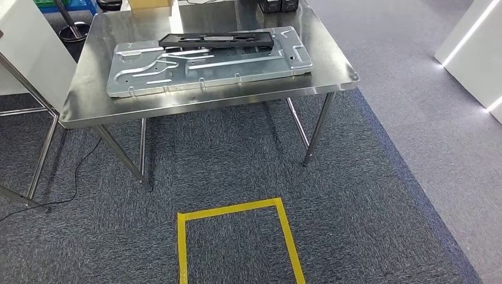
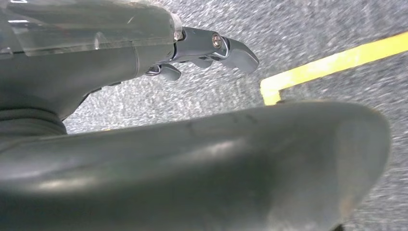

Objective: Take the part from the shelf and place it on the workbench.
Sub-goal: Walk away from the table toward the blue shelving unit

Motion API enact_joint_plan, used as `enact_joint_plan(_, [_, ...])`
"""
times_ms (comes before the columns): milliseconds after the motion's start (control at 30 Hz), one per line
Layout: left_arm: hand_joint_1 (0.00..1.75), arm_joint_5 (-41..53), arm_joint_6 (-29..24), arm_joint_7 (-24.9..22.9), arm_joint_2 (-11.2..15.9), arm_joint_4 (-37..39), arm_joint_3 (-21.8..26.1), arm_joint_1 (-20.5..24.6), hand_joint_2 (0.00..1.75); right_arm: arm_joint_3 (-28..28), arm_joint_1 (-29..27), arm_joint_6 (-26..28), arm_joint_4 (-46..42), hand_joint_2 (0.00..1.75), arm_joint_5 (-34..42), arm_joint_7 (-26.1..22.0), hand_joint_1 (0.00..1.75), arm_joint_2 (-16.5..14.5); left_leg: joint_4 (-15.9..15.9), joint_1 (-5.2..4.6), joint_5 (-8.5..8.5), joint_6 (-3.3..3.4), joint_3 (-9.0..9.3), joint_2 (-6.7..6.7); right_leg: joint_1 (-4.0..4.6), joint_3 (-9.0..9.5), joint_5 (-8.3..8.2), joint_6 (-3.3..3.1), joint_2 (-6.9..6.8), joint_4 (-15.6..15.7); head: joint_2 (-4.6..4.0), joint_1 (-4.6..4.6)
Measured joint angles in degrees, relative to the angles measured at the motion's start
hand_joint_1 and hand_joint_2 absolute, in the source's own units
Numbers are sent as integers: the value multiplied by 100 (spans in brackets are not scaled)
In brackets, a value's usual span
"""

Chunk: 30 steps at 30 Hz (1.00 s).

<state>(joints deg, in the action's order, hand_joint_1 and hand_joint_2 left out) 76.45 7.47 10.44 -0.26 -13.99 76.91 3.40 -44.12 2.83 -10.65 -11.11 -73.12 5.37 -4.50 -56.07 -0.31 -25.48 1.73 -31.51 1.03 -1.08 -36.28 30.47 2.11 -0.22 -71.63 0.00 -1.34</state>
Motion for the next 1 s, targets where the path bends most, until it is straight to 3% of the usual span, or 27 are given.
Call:
enact_joint_plan(33, [0, 4, 1, -3, 0, -1, -4, 1, 0, -1, 7, -3, -1, 0, -3, 3, 0, 1, -59, -2, 35, -22, -95, -1, -9, 301, -88, -5, 0, 352, 0, 0])
enact_joint_plan(67, [0, 9, 2, -5, 0, 0, -9, 0, 0, -3, 15, -6, -1, 0, -6, 6, 0, 1, -123, -7, 62, -47, -179, -1, -6, 607, -73, -16, 3, 767, 0, -2])
enact_joint_plan(133, [0, 13, 3, -9, 1, -1, -14, -1, 0, -8, 25, -11, -1, 0, -10, 9, 0, 2, -214, -16, 126, -111, -284, -3, 18, 957, 74, -75, 10, 1329, 0, -6])
enact_joint_plan(200, [0, 1, 3, -8, 4, -1, -15, -3, 0, -14, 19, -7, 3, 0, -21, 9, 0, 2, -232, -8, 195, -187, -326, -9, 35, 946, 70, -173, 4, 1440, 0, -6])
enact_joint_plan(233, [0, -12, 3, -6, 5, 0, -15, -6, 0, -15, 17, -4, 4, 0, -30, 9, 0, 2, -264, 4, 153, -223, -355, -20, 32, 907, 18, -227, -8, 1448, 0, -7])
enact_joint_plan(300, [0, -45, 6, 1, 6, 3, -15, -16, 0, -16, 16, 0, 8, 0, -45, 3, 0, 8, -590, 32, -237, -284, -484, -45, 27, 786, -107, -323, -35, 1468, 0, -10])
enact_joint_plan(367, [0, -63, 10, 14, 5, 7, -15, -19, 0, -16, 14, 14, 7, 0, -51, -19, 0, 21, -1267, 53, -799, -318, -661, -54, 49, 620, -237, -361, -42, 1460, 0, -15])
enact_joint_plan(400, [0, -66, 11, 22, 6, 7, -15, -19, 0, -16, 10, 25, 7, 0, -48, -39, 0, 26, -1583, 58, -948, -326, -706, -54, 60, 529, -303, -362, -43, 1453, 0, -16])
enact_joint_plan(433, [0, -61, 13, 33, 7, 7, -15, -18, 0, -16, 6, 38, 7, 0, -41, -68, 0, 31, -1769, 59, -956, -326, -681, -54, 68, 437, -367, -359, -43, 1441, 0, -16])
enact_joint_plan(467, [0, -55, 14, 48, 8, 7, -15, -17, 0, -17, 5, 51, 7, 0, -31, -104, 0, 33, -1767, 57, -840, -318, -565, -54, 72, 344, -427, -353, -42, 1427, 0, -16])
enact_joint_plan(500, [0, -45, 17, 69, 12, 7, -16, -15, 0, -19, 6, 67, 7, 0, -19, -139, 0, 34, -1561, 54, -662, -301, -347, -55, 74, 260, -483, -344, -40, 1409, 0, -16])
enact_joint_plan(533, [0, -34, 20, 92, 21, 7, -19, -10, 0, -21, 11, 81, 7, 0, -7, -173, 0, 34, -1187, 46, -520, -272, -39, -59, 74, 190, -535, -332, -39, 1390, 0, -16])
enact_joint_plan(600, [0, 0, 33, 147, 53, 7, -32, 13, 0, -26, 19, 102, 7, 0, 20, -213, 0, 23, -299, 14, -503, -201, 570, -65, 80, 101, -632, -284, -40, 1363, 1, -14])
enact_joint_plan(667, [0, 36, 49, 205, 86, 7, -54, 28, 0, -38, 22, 113, 7, 0, 53, -224, 0, 13, 142, -28, -608, -131, 802, -66, 71, 68, -734, -214, -52, 1371, 1, -12])
enact_joint_plan(733, [0, 61, 68, 266, 103, 7, -86, 19, 0, -63, 15, 118, 8, 0, 76, -204, 0, 16, 196, -32, -516, -54, 754, -50, 52, 41, -778, -140, -49, 1370, 0, -10])
enact_joint_plan(767, [0, 69, 80, 290, 108, 7, -103, 15, 0, -76, 12, 118, 9, 0, 80, -191, 0, 20, 214, -25, -443, -12, 707, -38, 45, 6, -664, -110, -36, 1292, 0, -9])
enact_joint_plan(800, [0, 71, 91, 309, 109, 7, -119, 16, 0, -87, 10, 120, 10, 0, 81, -175, 0, 23, 232, -14, -364, 24, 646, -26, 41, -53, -444, -85, -21, 1116, 0, -8])
enact_joint_plan(867, [0, 61, 103, 326, 111, 7, -136, 23, 0, -96, 10, 130, 11, 0, 77, -145, 0, 26, 223, -14, -235, 66, 484, -15, 32, -219, 157, -47, 0, 474, 0, -7])
enact_joint_plan(900, [0, 48, 105, 326, 111, 7, -138, 23, 0, -98, 7, 134, 12, 0, 71, -132, 0, 25, 207, -17, -174, 70, 392, -11, 28, -284, 343, -27, 2, 123, 0, -8])
enact_joint_plan(933, [0, 35, 105, 322, 111, 7, -138, 22, 0, -99, 5, 137, 13, 0, 62, -121, 0, 23, 181, -19, -114, 65, 290, -6, 22, -294, 381, -6, 2, -127, 0, -8])
enact_joint_plan(967, [0, 23, 104, 317, 111, 7, -138, 21, 0, -99, 3, 137, 13, 0, 53, -116, 0, 22, 146, -19, -60, 53, 184, -2, 11, -225, 292, 11, 1, -215, 0, -8])
enact_joint_plan(1000, [0, 17, 100, 310, 111, 8, -138, 20, 0, -99, 5, 136, 14, 0, 45, -111, 0, 22, 100, -17, -13, 37, 77, 1, -3, -59, 132, 22, 0, -105, 0, -8])
